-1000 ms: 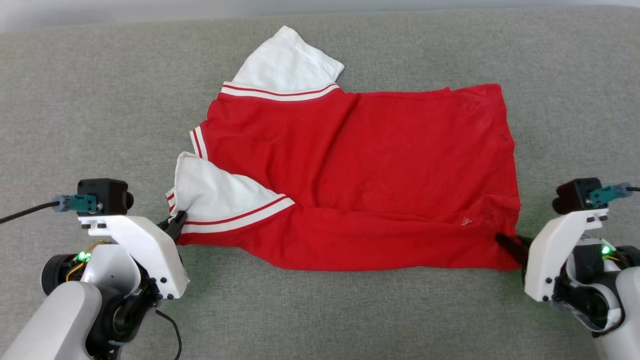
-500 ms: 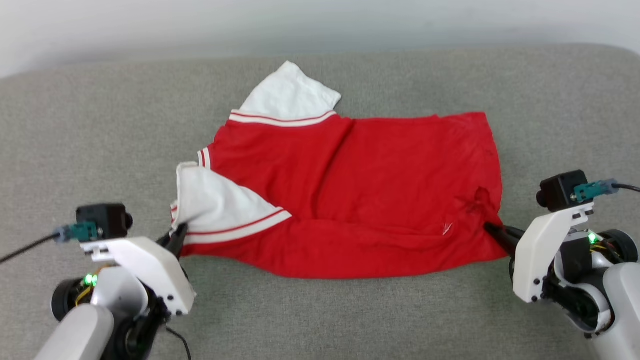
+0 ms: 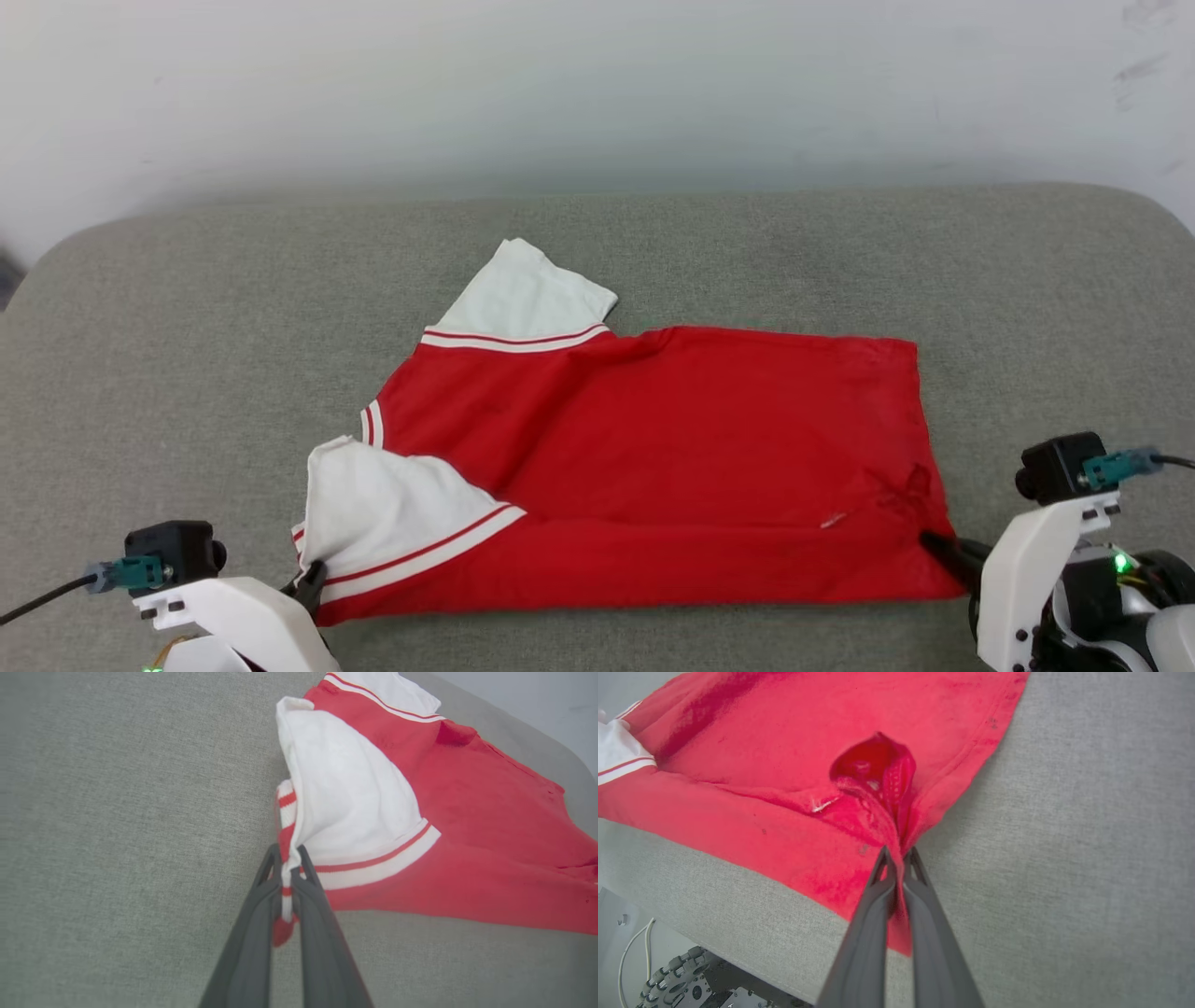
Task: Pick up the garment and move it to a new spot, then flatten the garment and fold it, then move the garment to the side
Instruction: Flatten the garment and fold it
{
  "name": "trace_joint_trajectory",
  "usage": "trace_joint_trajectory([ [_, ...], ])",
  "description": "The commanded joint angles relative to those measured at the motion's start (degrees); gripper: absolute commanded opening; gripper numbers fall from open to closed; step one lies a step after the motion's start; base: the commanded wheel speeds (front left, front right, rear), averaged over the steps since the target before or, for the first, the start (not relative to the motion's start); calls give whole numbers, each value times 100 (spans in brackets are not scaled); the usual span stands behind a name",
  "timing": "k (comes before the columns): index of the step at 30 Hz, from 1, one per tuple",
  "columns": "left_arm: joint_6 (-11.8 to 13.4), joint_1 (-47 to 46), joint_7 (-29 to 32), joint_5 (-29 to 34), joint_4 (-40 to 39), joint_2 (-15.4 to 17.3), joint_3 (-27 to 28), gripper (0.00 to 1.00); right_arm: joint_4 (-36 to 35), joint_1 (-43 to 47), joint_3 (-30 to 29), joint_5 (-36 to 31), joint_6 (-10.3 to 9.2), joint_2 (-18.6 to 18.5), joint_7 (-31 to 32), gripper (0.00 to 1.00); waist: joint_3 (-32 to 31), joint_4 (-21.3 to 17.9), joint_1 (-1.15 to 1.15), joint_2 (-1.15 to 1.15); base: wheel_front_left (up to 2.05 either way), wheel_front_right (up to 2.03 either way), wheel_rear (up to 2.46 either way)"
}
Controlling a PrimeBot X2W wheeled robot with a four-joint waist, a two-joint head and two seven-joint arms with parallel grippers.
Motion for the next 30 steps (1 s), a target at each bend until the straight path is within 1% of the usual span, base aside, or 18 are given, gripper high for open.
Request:
trace_joint_trajectory([
  [1, 29, 131, 13, -78, -29, -11, 50, 0, 9, 188, -112, -11, -2, 42, 72, 0, -45, 26, 0, 0, 0, 0, 0],
  [4, 14, 282, 93, -207, 46, -70, 18, 0, 92, 389, -197, -17, -1, 129, 126, 0, -67, 19, 0, 0, 0, 0, 0],
  [5, -16, 325, 168, -261, 98, -85, -34, 0, 146, 439, -205, -56, -2, 143, 94, 2, -69, 9, 0, 0, 0, 0, 0],
  [6, -55, 340, 250, -310, 166, -100, -98, 0, 219, 494, -188, -91, -2, 141, 66, 42, -69, 2, 0, 0, 0, 0, 0],
  [7, -78, 300, 225, -336, 208, -145, -91, 4, 277, 518, -197, -75, -2, 200, -13, 100, -59, -3, 0, 0, 0, 0, 0],
  [8, -102, 249, 168, -338, 277, -193, -93, 49, 334, 519, -208, -101, -1, 234, -145, 100, -48, -9, 0, 0, 0, 0, 0],
  [9, -106, 209, 114, -288, 364, -225, -117, 100, 406, 528, -194, -160, -2, 229, -281, 100, -43, -17, 0, 0, 0, 0, 0],
  [13, -163, 51, -111, -181, 527, -337, -146, 100, 496, 533, -114, -262, -2, 282, -922, 100, -46, -74, 0, 0, 0, 0, 0],
  [15, -181, -27, -296, -61, 522, -324, -114, 100, 402, 471, -134, -376, -2, 255, -1397, 100, -59, -115, 0, 0, 0, 0, 0],
  [21, -224, -384, -898, 369, 402, -324, -68, 100, 21, 313, -380, -716, -2, 393, -2624, 100, -104, -271, 0, 0, 0, 0, 0],
  [24, -276, -669, -1141, 540, 398, -346, -47, 100, -171, 254, -557, -971, -2, 481, -2943, 100, -44, -388, 0, 0, 0, 0, 0],
  [29, -339, -1214, -1363, 755, 506, -390, -41, 100, -478, 61, -776, -1231, -2, 617, -3081, 100, 184, -562, 0, 0, 0, 0, 0],
  [30, -383, -1564, -1428, 808, 615, -415, -12, 100, -651, -46, -860, -1332, -2, 686, -3112, 100, 371, -676, 0, 0, 0, 0, 0],
])
